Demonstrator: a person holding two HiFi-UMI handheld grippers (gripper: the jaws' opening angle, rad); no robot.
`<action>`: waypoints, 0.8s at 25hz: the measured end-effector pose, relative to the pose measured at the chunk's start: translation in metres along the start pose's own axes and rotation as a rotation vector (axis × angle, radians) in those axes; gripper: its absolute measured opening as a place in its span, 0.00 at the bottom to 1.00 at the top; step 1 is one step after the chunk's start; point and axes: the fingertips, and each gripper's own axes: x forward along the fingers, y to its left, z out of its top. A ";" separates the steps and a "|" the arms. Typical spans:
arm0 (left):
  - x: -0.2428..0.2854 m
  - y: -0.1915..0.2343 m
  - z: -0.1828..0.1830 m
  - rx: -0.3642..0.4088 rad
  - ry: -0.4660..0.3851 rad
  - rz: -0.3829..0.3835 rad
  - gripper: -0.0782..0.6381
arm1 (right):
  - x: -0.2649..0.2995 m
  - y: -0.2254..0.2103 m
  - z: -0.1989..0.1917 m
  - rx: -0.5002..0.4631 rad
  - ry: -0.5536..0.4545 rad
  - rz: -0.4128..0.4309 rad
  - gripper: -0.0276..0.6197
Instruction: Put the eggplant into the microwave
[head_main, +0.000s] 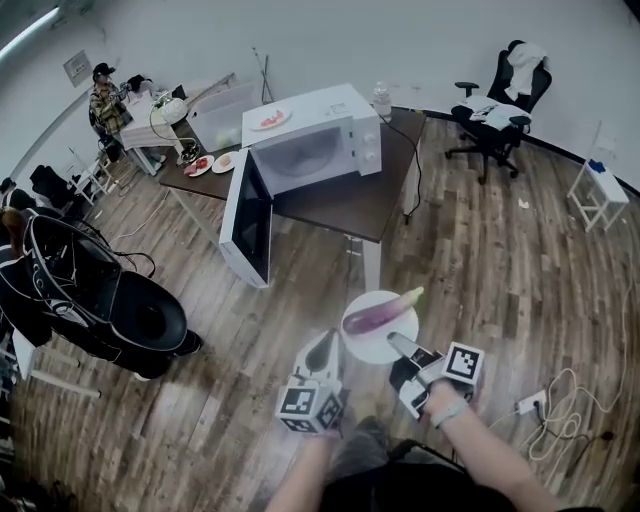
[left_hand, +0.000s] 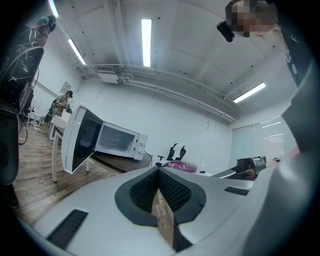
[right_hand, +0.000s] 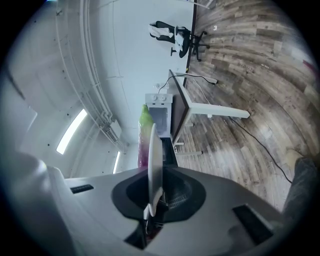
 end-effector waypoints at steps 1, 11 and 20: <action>0.006 0.005 0.002 0.000 0.001 0.001 0.11 | 0.007 0.000 0.005 0.002 -0.001 0.000 0.08; 0.070 0.055 0.021 0.040 0.007 -0.012 0.11 | 0.086 0.002 0.049 -0.002 0.021 0.021 0.08; 0.113 0.088 0.025 0.041 0.024 -0.017 0.11 | 0.148 0.005 0.081 -0.016 0.040 0.025 0.08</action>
